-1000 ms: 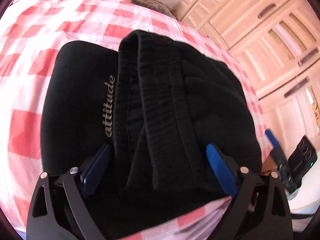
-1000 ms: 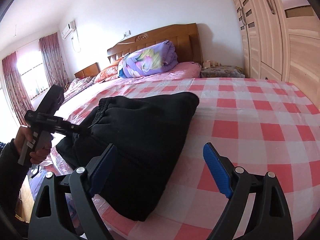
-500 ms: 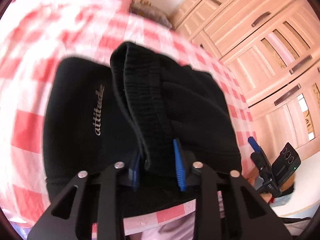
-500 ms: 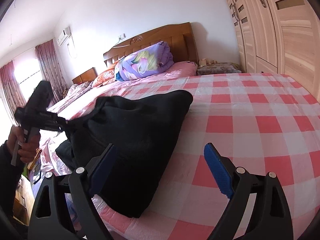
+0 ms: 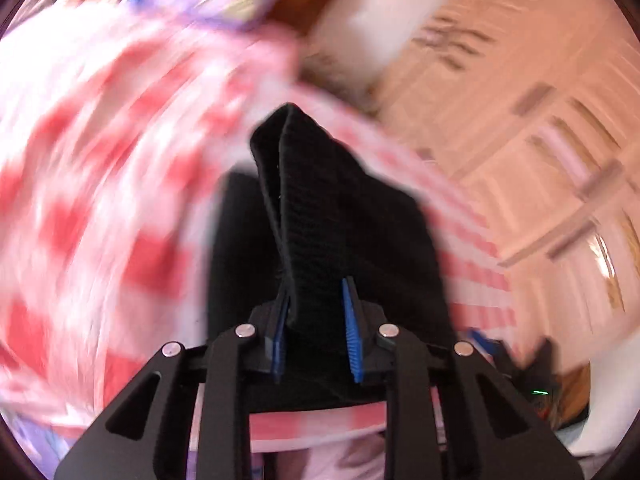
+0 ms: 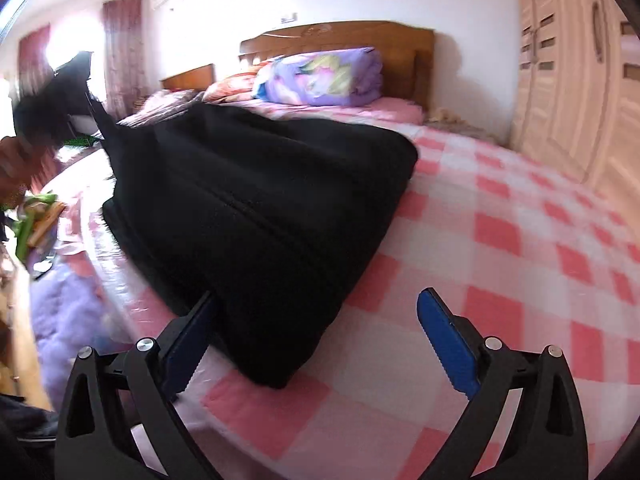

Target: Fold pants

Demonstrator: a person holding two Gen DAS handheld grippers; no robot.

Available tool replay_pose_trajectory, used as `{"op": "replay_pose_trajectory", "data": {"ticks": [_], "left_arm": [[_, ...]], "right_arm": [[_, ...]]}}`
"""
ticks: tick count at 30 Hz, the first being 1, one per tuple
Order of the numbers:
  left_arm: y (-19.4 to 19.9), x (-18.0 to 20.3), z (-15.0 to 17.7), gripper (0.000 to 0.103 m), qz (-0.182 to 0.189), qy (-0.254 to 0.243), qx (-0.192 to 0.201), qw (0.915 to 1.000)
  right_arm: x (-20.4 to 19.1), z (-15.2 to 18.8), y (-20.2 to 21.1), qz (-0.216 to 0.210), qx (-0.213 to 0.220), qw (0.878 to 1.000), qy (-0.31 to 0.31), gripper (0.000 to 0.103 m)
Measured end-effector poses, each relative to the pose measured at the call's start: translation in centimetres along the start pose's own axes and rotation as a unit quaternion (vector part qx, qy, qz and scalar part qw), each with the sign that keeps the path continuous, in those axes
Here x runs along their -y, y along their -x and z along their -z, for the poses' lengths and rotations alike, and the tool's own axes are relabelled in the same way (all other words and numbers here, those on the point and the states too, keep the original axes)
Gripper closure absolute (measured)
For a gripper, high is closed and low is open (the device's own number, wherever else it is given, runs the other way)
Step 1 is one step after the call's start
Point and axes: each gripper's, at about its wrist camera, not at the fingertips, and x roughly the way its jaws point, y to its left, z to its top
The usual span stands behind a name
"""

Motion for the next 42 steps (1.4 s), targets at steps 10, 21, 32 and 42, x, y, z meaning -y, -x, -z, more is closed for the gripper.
{"op": "replay_pose_trajectory", "data": {"ticks": [10,21,32,42], "left_arm": [[1.6,-1.4,2.5,0.074,0.012,0.009,0.040,0.9991],[4.9,9.1,1.3,0.007,-0.132,-0.084,0.191,0.9690],[-9.3,9.9,5.3,0.008,-0.193,-0.209,0.052,0.9571],[-9.5,10.0,5.4,0.007,-0.188,-0.212,0.074,0.9560]], "right_arm": [[1.2,-1.1,2.3,-0.051,0.040,0.997,-0.034,0.007],[7.8,-12.6,-4.9,-0.097,0.035,0.984,-0.147,0.007],[6.8,-17.3,-19.4,-0.097,-0.115,0.979,-0.141,0.004],[4.9,-19.2,-18.4,-0.036,-0.112,0.987,-0.114,0.004]]}}
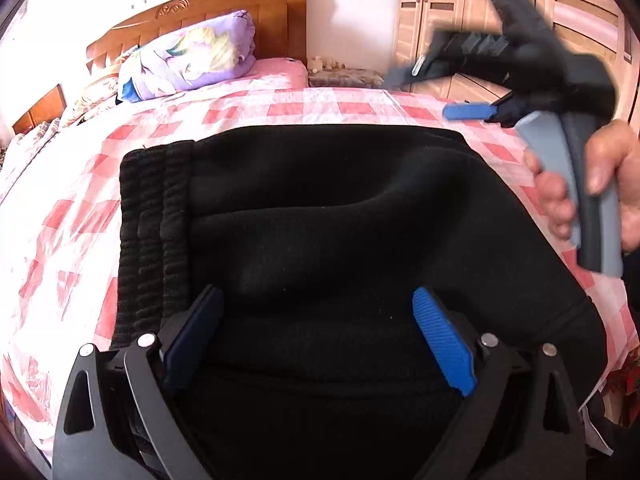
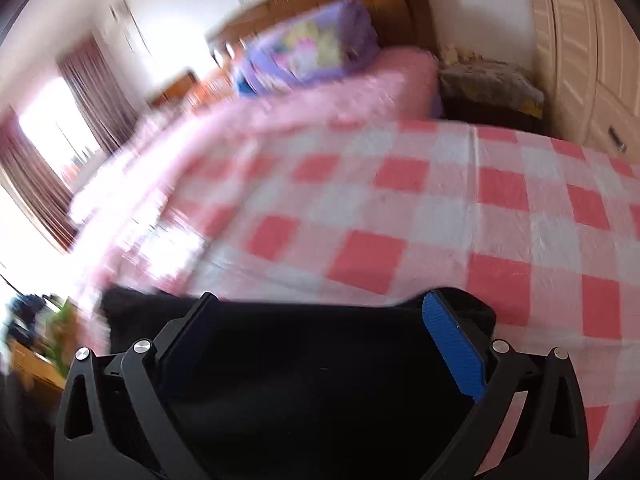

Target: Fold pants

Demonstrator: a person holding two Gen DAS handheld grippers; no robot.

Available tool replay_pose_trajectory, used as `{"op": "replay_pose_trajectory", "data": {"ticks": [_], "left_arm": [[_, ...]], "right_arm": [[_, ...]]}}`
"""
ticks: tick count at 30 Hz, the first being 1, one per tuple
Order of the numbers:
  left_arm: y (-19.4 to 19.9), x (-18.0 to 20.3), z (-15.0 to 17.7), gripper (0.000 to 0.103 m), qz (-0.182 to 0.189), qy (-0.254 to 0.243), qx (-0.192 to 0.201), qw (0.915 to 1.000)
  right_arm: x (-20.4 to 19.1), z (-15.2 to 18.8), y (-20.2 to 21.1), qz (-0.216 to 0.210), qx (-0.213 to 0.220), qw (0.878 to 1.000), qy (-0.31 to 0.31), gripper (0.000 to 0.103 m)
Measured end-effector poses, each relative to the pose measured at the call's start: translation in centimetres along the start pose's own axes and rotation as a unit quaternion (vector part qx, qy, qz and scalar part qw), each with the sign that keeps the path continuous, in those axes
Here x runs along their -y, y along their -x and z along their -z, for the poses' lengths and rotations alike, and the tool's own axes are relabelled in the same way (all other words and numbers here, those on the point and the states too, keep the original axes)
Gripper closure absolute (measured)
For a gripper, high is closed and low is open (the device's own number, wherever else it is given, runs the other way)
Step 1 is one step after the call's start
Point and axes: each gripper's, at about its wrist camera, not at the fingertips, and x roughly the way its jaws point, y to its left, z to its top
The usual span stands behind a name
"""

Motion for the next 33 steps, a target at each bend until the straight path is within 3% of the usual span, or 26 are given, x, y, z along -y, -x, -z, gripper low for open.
{"op": "replay_pose_trajectory", "data": {"ticks": [1,3,6,8,10,13,14,16,19,22,29,31,33], "left_arm": [[0.0,0.1,0.1,0.007,-0.002,0.000,0.002,1.0000],[0.2,0.3,0.1,0.007,-0.003,0.000,0.004,1.0000],[2.4,0.8,-0.5,0.007,0.004,0.006,0.012,0.9999],[5.2,0.7,-2.1,0.007,0.026,0.012,0.047,0.9985],[6.1,0.0,-4.4,0.003,0.008,0.011,0.057,0.9983],[2.7,-1.3,-8.1,0.003,-0.050,-0.017,0.007,0.9986],[0.5,-1.3,-9.0,0.002,-0.090,-0.045,-0.019,0.9948],[-3.6,-0.8,-9.7,0.002,-0.133,-0.100,-0.064,0.9840],[-6.3,-1.1,-10.2,0.001,-0.151,-0.114,-0.082,0.9785],[-7.0,-2.6,-11.0,0.001,-0.137,-0.081,-0.093,0.9829],[-7.8,-3.1,-10.6,0.001,-0.140,-0.071,-0.090,0.9834],[-7.8,-3.1,-10.6,0.001,-0.142,-0.072,-0.088,0.9833],[-7.8,-3.1,-10.6,0.001,-0.142,-0.071,-0.087,0.9835]], "right_arm": [[0.3,0.4,-1.8,0.026,-0.021,0.999,0.013,0.004],[0.3,0.6,-2.3,0.033,-0.012,0.999,0.023,0.004],[0.3,0.8,1.0,0.023,0.037,0.999,0.000,0.005],[0.5,1.8,3.7,-0.009,0.063,0.998,-0.026,0.005],[0.4,4.0,6.6,-0.004,0.083,0.996,-0.028,0.004],[-1.3,8.3,9.8,0.008,0.089,0.995,0.034,0.004],[-2.5,9.9,10.3,0.014,0.083,0.994,0.069,0.004],[-4.9,12.3,10.2,0.010,0.069,0.989,0.131,0.004],[-6.5,14.9,8.4,0.019,0.045,0.986,0.161,0.004],[-4.4,14.9,8.0,-0.030,0.021,0.994,0.103,0.004],[-5.1,13.7,9.6,-0.015,0.022,0.993,0.113,0.004],[-6.1,12.9,10.9,-0.030,0.049,0.991,0.122,0.004],[-7.0,12.7,10.0,-0.055,0.024,0.990,0.130,0.004]]}}
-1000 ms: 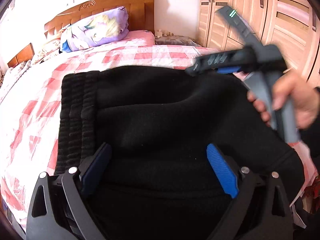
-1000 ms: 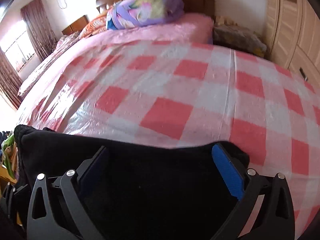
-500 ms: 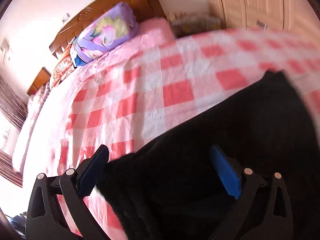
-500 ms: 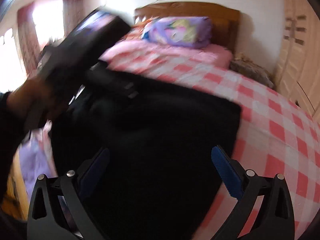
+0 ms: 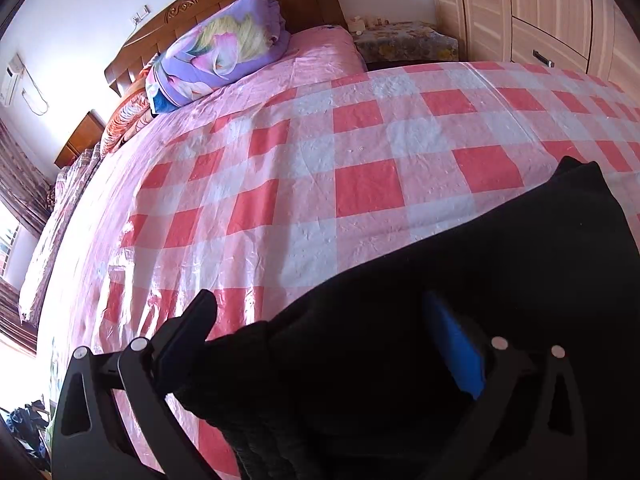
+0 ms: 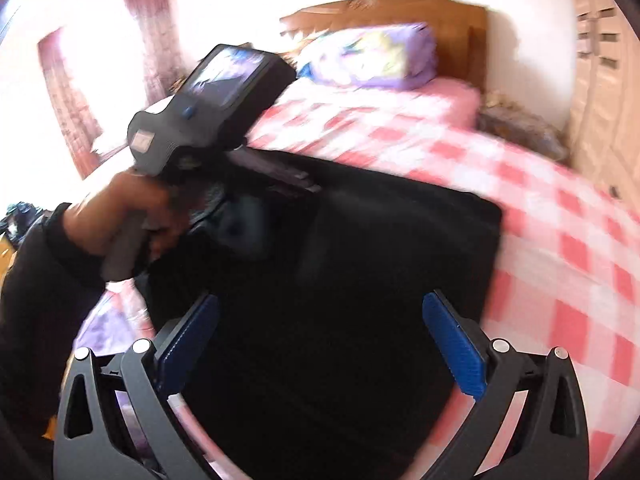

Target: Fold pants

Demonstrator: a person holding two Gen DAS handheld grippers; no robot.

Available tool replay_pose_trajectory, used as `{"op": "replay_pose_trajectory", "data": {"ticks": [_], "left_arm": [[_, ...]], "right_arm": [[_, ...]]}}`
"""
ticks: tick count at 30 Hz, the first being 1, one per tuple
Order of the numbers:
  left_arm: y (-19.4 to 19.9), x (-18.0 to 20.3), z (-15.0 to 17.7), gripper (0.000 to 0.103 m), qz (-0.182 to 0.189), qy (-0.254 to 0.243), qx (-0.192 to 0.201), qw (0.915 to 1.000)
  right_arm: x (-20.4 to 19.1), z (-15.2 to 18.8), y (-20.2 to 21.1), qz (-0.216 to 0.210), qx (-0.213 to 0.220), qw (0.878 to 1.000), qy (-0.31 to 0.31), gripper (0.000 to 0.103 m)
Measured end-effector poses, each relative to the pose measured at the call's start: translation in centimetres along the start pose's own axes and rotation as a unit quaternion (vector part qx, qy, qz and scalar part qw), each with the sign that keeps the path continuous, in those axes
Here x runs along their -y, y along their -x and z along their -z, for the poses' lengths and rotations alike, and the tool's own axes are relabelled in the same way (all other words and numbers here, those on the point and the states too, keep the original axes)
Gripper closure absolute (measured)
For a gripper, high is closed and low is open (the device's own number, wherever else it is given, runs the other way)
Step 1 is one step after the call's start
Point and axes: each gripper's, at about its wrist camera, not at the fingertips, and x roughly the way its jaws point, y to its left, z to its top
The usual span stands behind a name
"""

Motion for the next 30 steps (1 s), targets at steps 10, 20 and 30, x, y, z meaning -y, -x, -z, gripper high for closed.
{"op": "replay_pose_trajectory", "data": {"ticks": [10,20,30], "left_arm": [[0.0,-0.4,-0.2,0.001,0.010,0.011,0.006,0.9999],[6.6,-13.1,4.3,0.002,0.075,0.238,0.079,0.9651],[8.7,1.6,10.4,0.002,0.012,0.029,0.110,0.9934]], "right_arm": [[0.0,4.2,2.1,-0.015,-0.008,1.000,0.011,0.004],[11.5,4.1,6.8,0.018,0.062,0.982,-0.179,0.004],[11.3,-10.1,-6.7,0.095,-0.011,0.994,-0.056,0.004]]}}
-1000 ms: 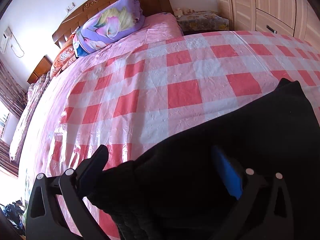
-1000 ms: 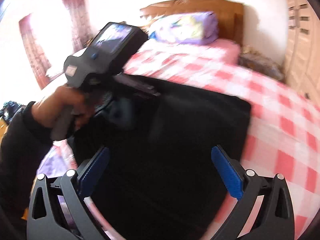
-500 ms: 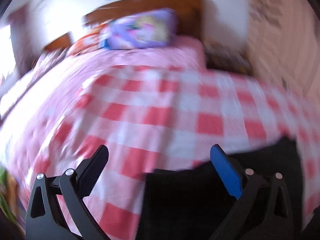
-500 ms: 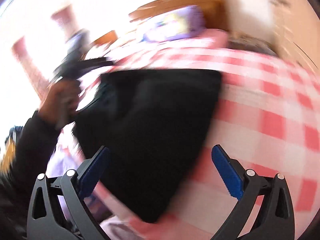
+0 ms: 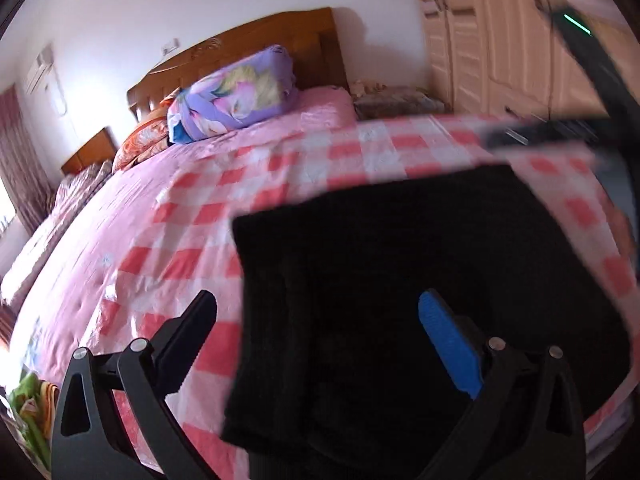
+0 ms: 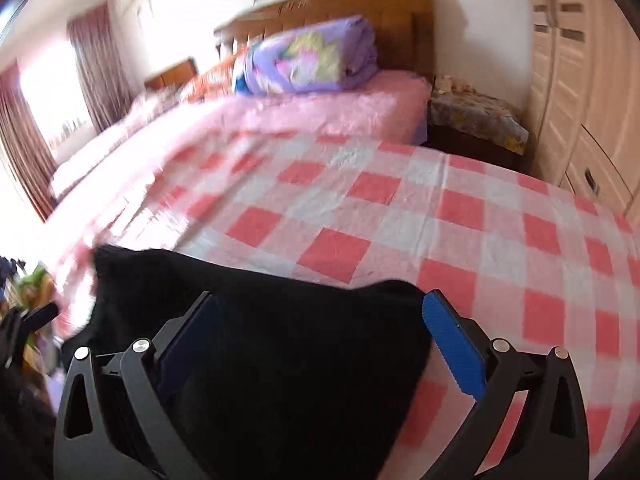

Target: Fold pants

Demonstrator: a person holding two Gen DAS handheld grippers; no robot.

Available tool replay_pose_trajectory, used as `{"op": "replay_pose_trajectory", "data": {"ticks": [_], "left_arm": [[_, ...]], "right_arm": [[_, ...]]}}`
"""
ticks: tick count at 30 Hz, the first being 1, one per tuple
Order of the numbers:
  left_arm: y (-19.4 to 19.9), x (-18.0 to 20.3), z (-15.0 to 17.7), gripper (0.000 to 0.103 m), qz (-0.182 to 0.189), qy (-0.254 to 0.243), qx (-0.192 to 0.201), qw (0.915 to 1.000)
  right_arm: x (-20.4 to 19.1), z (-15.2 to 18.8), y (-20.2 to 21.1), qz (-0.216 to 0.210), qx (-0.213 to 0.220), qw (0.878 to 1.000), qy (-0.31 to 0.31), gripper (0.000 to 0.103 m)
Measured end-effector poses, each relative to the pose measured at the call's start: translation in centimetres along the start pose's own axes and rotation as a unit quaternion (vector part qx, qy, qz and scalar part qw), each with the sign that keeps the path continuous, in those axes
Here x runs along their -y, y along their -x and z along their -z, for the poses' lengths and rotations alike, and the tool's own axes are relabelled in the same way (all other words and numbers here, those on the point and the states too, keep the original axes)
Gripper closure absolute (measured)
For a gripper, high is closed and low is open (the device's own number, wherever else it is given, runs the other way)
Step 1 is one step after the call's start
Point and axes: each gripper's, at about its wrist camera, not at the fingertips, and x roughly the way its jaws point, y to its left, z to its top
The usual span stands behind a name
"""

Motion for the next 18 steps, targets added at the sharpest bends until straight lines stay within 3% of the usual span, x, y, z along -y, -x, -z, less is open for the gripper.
{"op": "replay_pose_trajectory", "data": {"ticks": [1,2,3,4,5,7,9,11,12,14,15,16,17,18], "left_arm": [[-1.0,0.3,1.0,0.001,-0.008,-0.006,-0.021,0.9997],[-1.7,-0.1,2.1,0.001,0.008,0.014,-0.028,0.9995],[-2.1,-1.3,2.6,0.001,0.038,0.052,-0.028,0.9975],[-2.8,-2.5,3.0,0.001,0.075,0.086,-0.040,0.9926],[-3.0,-3.2,3.2,0.001,0.090,0.094,-0.044,0.9905],[-3.1,-3.3,3.3,0.001,0.099,0.092,-0.042,0.9900],[-3.1,-3.1,3.3,0.001,0.097,0.089,-0.036,0.9906],[-3.1,-3.1,3.4,0.001,0.101,0.093,-0.034,0.9899],[-3.1,-3.1,3.4,0.001,0.102,0.095,-0.033,0.9896],[-3.0,-3.0,3.4,0.001,0.101,0.098,-0.032,0.9896],[-3.1,-3.0,3.4,0.001,0.100,0.098,-0.033,0.9896],[-3.1,-3.0,3.4,0.001,0.100,0.097,-0.035,0.9896],[-3.0,-3.0,3.3,0.001,0.100,0.096,-0.038,0.9896],[-3.1,-3.0,3.2,0.001,0.101,0.096,-0.040,0.9895]], "right_arm": [[-0.1,-0.2,-2.3,0.029,-0.027,0.999,0.016,0.004],[0.7,0.0,-5.0,0.072,-0.065,0.995,0.020,0.004],[1.3,0.2,-6.2,0.068,-0.071,0.995,0.014,0.004],[2.7,0.1,-6.5,0.033,-0.058,0.998,-0.014,0.005],[3.6,0.1,-6.2,0.029,-0.053,0.998,-0.036,0.005],[5.1,-0.4,-4.2,0.066,-0.022,0.994,-0.079,0.004],[5.4,-0.2,-2.0,0.025,0.006,0.995,-0.101,0.004],[3.3,0.7,-2.3,-0.021,-0.026,0.998,-0.044,0.004],[2.0,1.3,-3.2,-0.012,-0.052,0.999,0.005,0.004],[0.9,1.7,-3.9,0.026,-0.040,0.996,0.080,0.005],[2.2,1.0,-4.7,0.022,-0.048,0.997,0.058,0.005],[4.5,0.1,-5.3,0.022,-0.061,0.998,-0.007,0.005],[6.5,-0.5,-4.9,0.007,-0.057,0.996,-0.061,0.005],[7.1,-0.7,-4.1,0.020,-0.045,0.995,-0.083,0.005]]}}
